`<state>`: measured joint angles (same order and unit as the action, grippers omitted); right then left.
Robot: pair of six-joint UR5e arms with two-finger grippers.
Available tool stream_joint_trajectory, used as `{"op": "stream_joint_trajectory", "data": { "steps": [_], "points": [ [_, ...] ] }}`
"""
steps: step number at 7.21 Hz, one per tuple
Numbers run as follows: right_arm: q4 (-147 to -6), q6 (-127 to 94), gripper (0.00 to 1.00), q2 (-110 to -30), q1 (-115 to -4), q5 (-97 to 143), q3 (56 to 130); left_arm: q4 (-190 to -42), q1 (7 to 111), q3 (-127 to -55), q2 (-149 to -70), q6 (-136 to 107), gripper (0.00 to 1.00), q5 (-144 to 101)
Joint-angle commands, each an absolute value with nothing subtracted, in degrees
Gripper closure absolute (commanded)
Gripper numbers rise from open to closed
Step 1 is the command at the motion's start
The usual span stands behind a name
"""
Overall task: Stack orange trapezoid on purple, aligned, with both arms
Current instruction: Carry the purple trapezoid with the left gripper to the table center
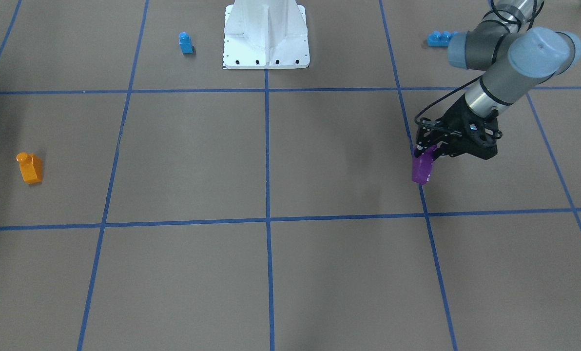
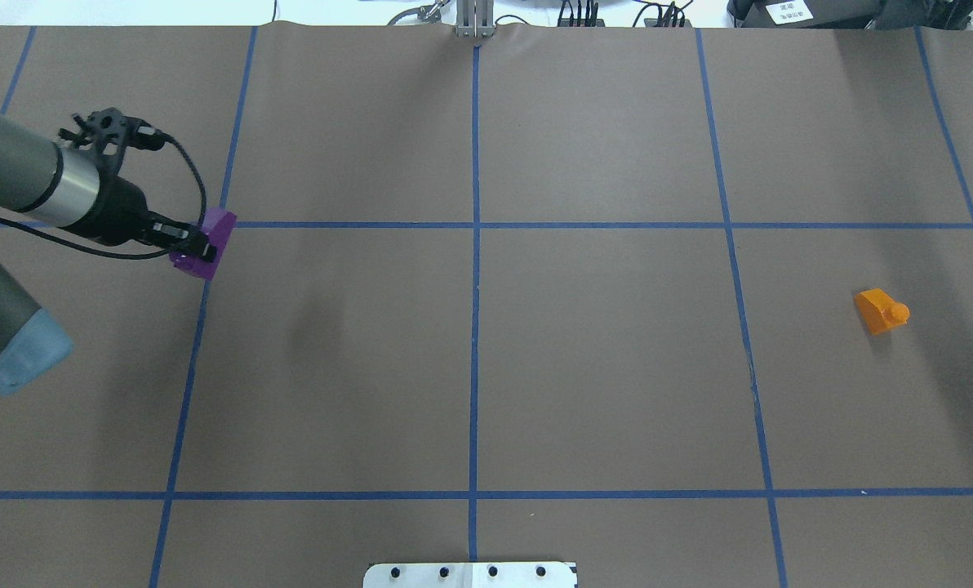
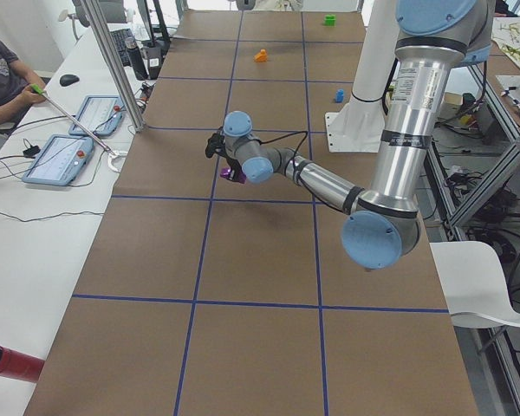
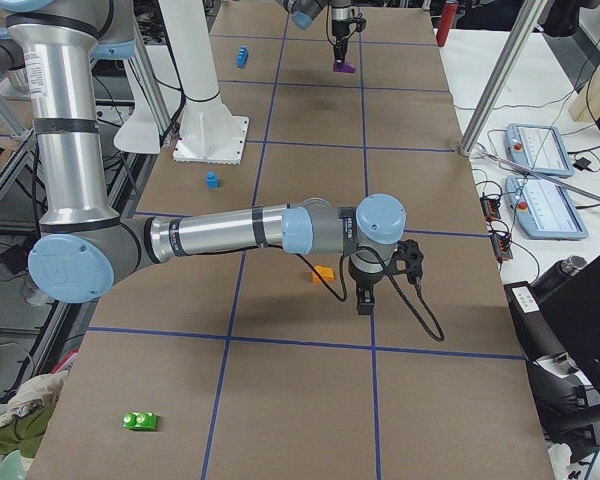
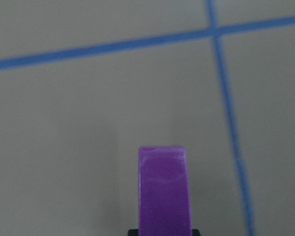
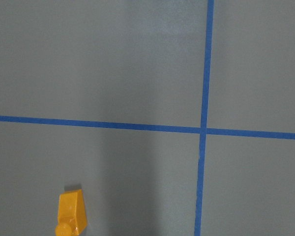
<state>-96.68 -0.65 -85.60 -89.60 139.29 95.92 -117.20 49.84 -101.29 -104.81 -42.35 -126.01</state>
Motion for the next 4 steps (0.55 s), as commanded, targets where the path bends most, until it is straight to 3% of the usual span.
{"op": "stream_joint_trajectory", "data": {
  "steps": [1,4],
  "points": [
    [-96.68,-0.62,0.0,-85.61,-89.56,139.48,95.45,-115.05,42.24,-100.64,-112.39,-39.82,1.0,-117.92],
    [-96.68,-0.62,0.0,-85.52,-89.3,139.4,95.01,-98.4,35.45,-92.49,-132.56,-35.6,1.0,-107.81]
  ]
}}
